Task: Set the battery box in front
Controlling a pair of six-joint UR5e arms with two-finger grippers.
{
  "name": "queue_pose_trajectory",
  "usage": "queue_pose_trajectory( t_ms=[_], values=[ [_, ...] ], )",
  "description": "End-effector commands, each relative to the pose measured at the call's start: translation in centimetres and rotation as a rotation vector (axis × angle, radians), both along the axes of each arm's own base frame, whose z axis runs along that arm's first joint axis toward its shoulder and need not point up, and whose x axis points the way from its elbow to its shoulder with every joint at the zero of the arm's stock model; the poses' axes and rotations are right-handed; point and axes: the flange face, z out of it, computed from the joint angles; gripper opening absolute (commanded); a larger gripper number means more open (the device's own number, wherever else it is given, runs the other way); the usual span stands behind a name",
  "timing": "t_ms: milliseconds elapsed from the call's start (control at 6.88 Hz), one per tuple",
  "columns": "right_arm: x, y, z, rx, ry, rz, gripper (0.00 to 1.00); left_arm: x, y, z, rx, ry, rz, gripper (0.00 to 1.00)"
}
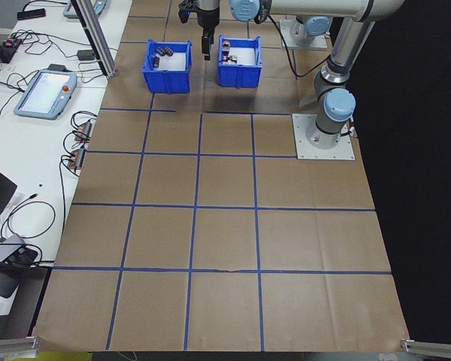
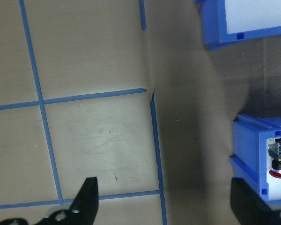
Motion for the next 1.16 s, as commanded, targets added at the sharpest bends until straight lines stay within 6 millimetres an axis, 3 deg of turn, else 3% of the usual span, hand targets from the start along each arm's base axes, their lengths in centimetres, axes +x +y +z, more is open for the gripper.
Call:
queue_pose_trajectory(
  t_ms=[0,291,1018],
  values=[
    [0.0,-3.7,0.0,0.097,0.002,-0.097,1.00,0.0,0.0,0.0,0.000,0.000,0.000,0.99],
    [-2.0,-3.6,-2.9,0.141,0.000,-0.166,1.00,0.0,0.0,0.0,-0.002,0.000,0.000,0.99],
    [-1.9,-2.7,-1.6,0.092,-0.004,-0.179,1.00,0.1,-0.2,0.2,-0.005,0.000,0.000,0.99]
  ],
)
